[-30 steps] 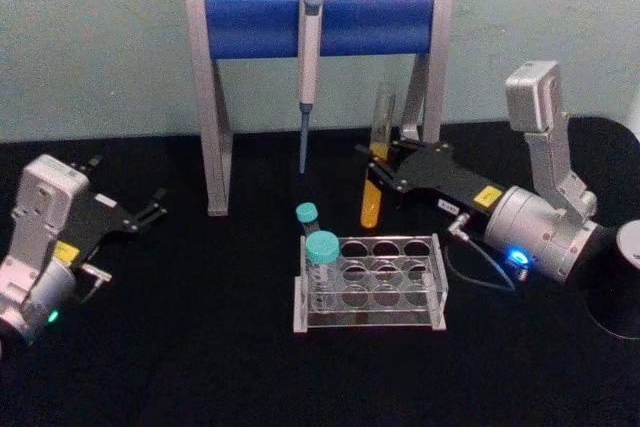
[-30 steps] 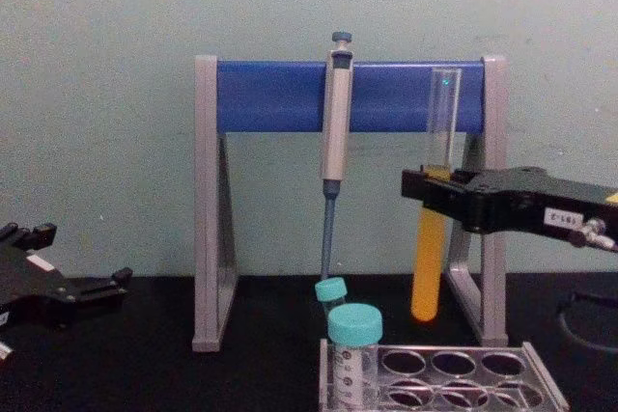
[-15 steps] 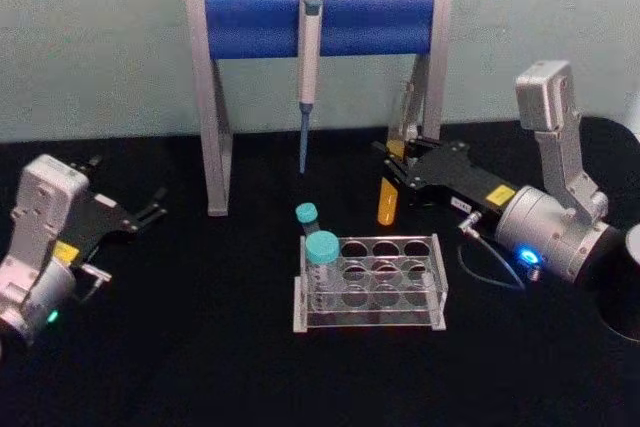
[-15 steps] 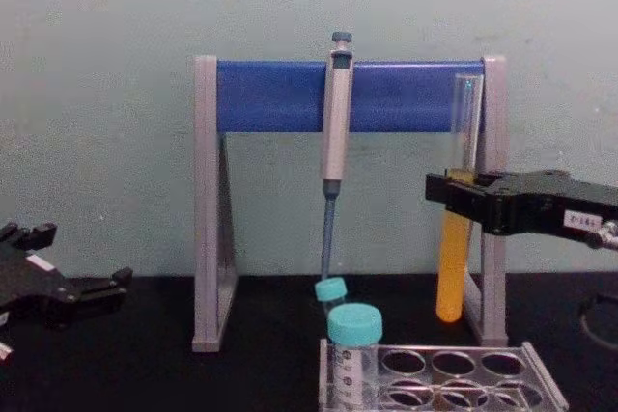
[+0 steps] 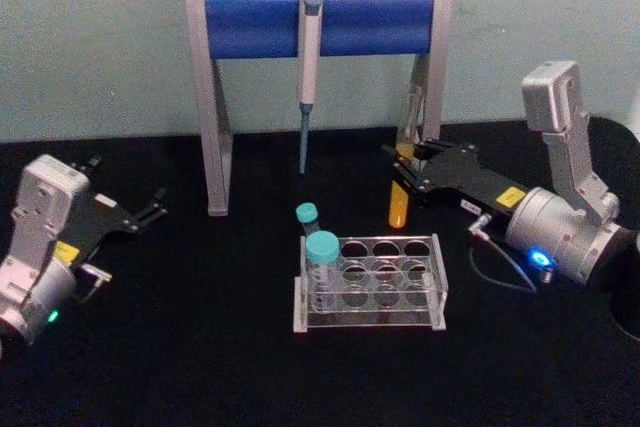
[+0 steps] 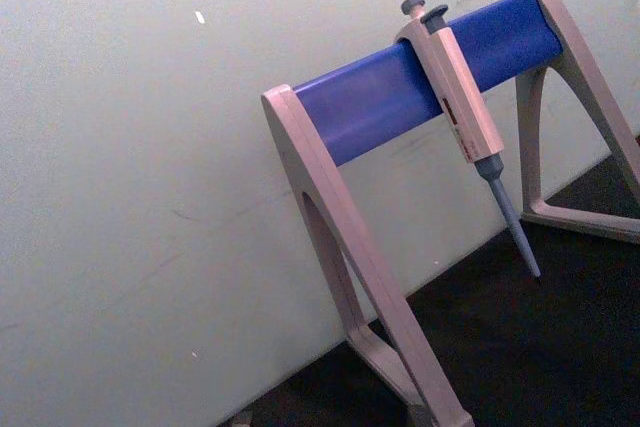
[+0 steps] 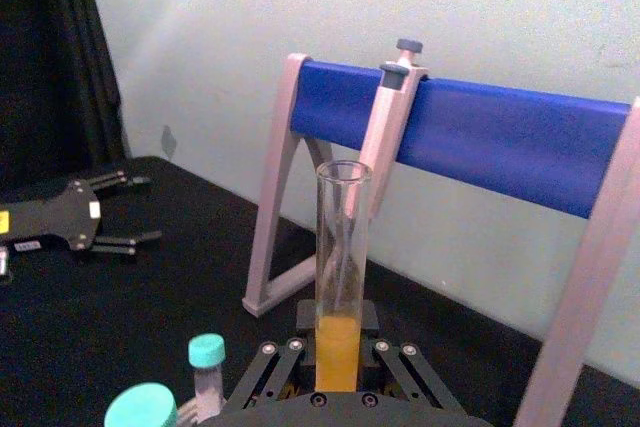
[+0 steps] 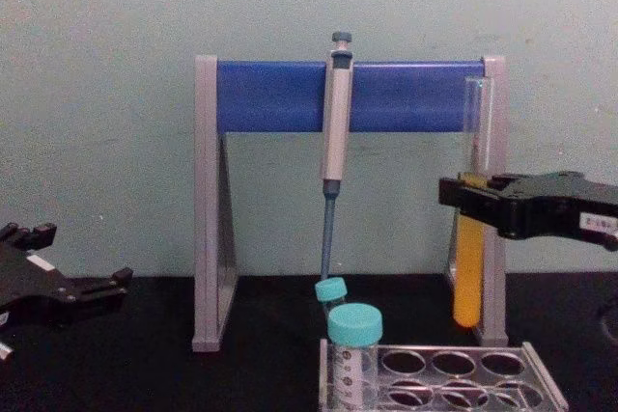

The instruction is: Pick up the test tube from the test tube rack, shake it, then place it back into the test tube rack.

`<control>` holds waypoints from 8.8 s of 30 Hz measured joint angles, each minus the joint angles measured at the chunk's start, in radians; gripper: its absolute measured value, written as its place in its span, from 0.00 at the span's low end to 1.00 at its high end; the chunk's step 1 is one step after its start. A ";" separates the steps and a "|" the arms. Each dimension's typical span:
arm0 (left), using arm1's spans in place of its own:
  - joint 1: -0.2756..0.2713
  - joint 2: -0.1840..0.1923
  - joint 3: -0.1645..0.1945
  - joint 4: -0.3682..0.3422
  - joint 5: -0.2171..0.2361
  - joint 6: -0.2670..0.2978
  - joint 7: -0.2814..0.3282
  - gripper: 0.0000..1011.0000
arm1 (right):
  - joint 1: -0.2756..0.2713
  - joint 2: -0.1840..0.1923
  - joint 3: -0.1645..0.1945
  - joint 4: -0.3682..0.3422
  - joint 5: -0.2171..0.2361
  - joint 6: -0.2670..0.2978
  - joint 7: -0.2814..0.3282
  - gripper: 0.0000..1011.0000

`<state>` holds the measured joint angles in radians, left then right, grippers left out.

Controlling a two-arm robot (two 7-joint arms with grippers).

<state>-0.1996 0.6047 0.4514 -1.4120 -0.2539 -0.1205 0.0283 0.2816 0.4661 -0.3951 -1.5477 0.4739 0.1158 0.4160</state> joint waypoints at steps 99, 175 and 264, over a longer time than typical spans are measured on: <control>0.000 0.000 0.000 0.000 0.000 0.000 0.000 0.99 | 0.026 -0.001 -0.016 0.025 0.034 0.007 0.029 0.22; 0.000 0.000 0.000 0.000 0.000 0.000 0.000 0.99 | -0.039 0.000 -0.044 0.052 0.012 0.026 0.024 0.22; 0.000 0.000 0.000 0.000 0.000 0.000 0.000 0.99 | -0.288 0.086 0.144 -0.116 -0.027 -0.079 -0.108 0.99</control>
<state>-0.1995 0.6047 0.4514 -1.4120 -0.2539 -0.1205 0.0283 -0.0061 0.5516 -0.2508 -1.6632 0.4466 0.0369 0.3085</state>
